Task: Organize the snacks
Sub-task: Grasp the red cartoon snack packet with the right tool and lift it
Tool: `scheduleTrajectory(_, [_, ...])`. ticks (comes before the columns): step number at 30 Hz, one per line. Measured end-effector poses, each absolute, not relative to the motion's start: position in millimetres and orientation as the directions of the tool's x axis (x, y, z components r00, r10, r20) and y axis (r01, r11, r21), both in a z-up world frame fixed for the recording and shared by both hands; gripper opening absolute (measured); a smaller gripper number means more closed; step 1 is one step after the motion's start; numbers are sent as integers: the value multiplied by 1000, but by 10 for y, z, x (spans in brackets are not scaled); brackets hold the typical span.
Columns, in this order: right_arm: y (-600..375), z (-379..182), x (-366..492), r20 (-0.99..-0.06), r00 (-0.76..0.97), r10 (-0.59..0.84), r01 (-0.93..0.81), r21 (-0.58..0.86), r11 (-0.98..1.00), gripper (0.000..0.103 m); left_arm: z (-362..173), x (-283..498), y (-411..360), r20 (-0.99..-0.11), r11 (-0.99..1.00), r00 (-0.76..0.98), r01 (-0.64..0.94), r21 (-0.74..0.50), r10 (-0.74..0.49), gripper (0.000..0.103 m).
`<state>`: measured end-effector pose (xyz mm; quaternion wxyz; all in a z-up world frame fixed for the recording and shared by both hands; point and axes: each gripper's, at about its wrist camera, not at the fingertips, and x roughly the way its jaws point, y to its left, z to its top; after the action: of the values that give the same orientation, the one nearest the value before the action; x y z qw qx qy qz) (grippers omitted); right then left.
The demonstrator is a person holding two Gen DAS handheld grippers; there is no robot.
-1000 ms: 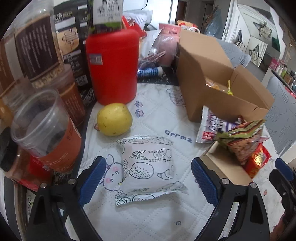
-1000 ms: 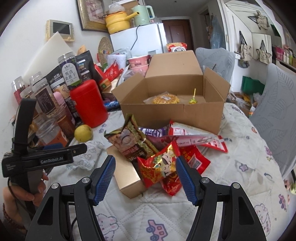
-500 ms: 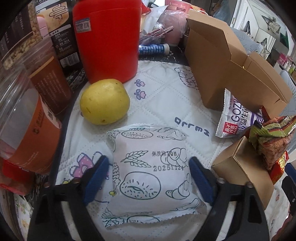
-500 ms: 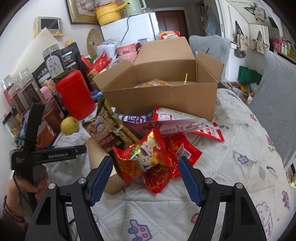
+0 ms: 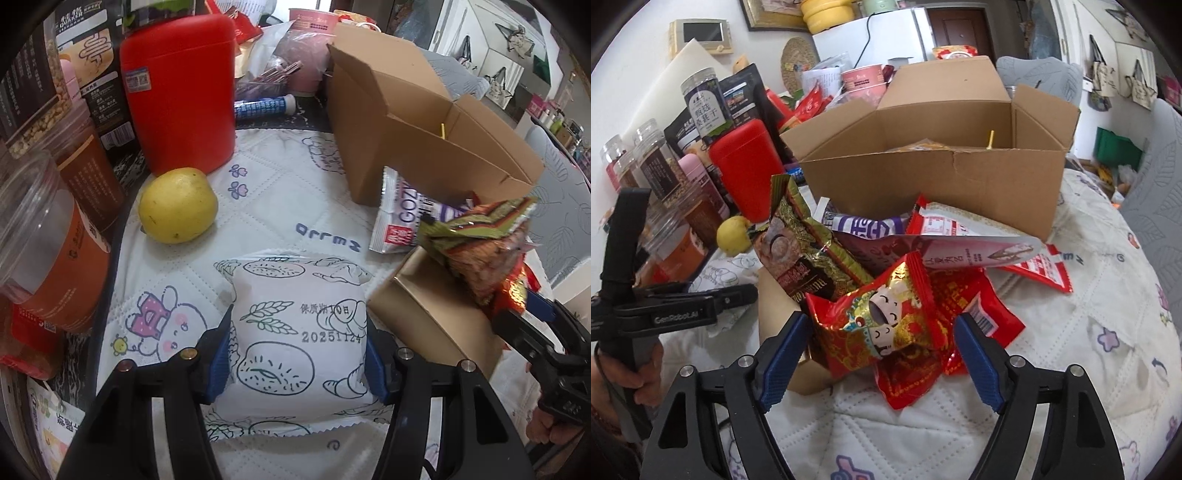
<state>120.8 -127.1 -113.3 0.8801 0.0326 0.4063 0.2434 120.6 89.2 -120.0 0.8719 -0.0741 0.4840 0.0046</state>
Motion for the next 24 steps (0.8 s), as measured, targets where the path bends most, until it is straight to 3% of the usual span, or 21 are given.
scheduleTrajectory(6, [-1241, -1161, 1292, -696, 540, 473, -406, 276, 871, 83, -1074, 1079, 831, -833, 986, 544, -55, -154, -100, 59])
scheduleTrajectory(10, [-1256, -1152, 1264, -709, 560, 428, -385, 235, 893, 63, -1024, 1037, 795, -825, 987, 555, -47, -156, -105, 59])
scheduleTrajectory(14, [-1320, -1142, 1223, -707, 568, 422, -365, 244, 899, 56, -974, 962, 771, -817, 986, 565, -39, -162, -112, 59])
scheduleTrajectory(24, [-1485, -1053, 908, -686, 596, 418, -322, 273, 907, 55, -849, 756, 675, -795, 985, 591, -4, -171, -135, 59])
